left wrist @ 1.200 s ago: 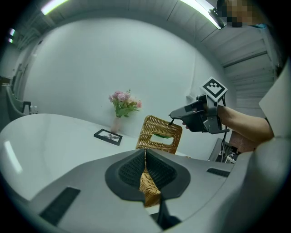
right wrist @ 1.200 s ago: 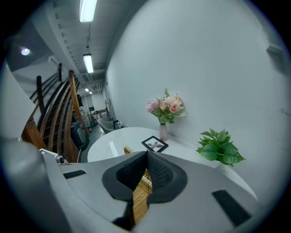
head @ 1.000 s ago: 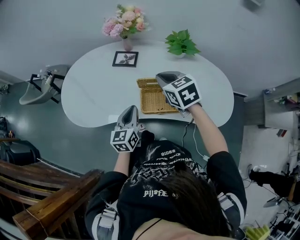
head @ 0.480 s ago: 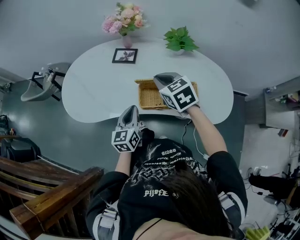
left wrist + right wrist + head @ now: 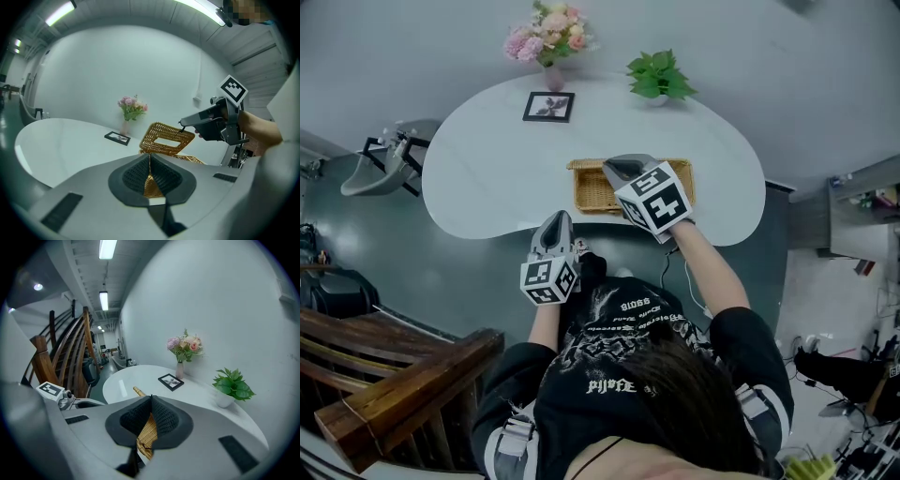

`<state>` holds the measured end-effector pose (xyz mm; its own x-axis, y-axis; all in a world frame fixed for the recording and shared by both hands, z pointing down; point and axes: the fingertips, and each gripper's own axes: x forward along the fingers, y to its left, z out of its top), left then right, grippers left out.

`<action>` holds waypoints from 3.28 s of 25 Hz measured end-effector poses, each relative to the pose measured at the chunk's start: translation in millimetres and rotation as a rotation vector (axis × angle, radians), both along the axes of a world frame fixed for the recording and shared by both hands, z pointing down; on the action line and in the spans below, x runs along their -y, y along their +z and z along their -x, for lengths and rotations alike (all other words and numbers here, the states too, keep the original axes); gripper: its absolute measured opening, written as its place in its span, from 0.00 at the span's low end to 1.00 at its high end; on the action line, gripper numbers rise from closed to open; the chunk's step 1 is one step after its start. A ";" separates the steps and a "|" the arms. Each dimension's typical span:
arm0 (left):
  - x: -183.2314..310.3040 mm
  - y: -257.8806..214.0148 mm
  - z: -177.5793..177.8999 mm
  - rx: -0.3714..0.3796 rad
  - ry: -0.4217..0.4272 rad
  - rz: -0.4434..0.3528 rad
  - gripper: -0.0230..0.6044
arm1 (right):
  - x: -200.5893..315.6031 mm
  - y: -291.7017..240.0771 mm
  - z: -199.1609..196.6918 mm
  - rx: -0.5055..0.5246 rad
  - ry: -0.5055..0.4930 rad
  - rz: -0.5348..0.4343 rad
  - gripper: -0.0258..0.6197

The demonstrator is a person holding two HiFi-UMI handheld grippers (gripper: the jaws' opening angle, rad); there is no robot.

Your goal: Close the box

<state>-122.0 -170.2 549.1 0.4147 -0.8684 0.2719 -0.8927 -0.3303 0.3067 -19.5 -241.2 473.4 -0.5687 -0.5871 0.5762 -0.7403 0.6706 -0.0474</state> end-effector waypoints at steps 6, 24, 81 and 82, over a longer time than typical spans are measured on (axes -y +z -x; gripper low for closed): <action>-4.2 0.0 0.4 0.005 -0.005 0.000 0.08 | -10.6 6.7 -0.4 0.020 0.010 0.014 0.09; -13.8 1.3 -1.5 0.011 -0.021 -0.004 0.08 | -38.5 45.9 0.4 0.053 0.042 0.084 0.10; -24.6 -1.3 -53.1 0.066 0.094 -0.081 0.08 | -82.7 98.5 -101.0 0.181 0.561 -0.139 0.08; -25.5 -1.7 -54.7 0.067 0.098 -0.085 0.08 | -84.1 97.4 -103.1 0.178 0.565 -0.148 0.08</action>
<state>-67.2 -144.7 547.4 0.4822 -0.8455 0.2294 -0.8723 -0.4393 0.2147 83.6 -157.1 570.7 -0.2258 -0.8925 0.3904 -0.9728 0.1851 -0.1394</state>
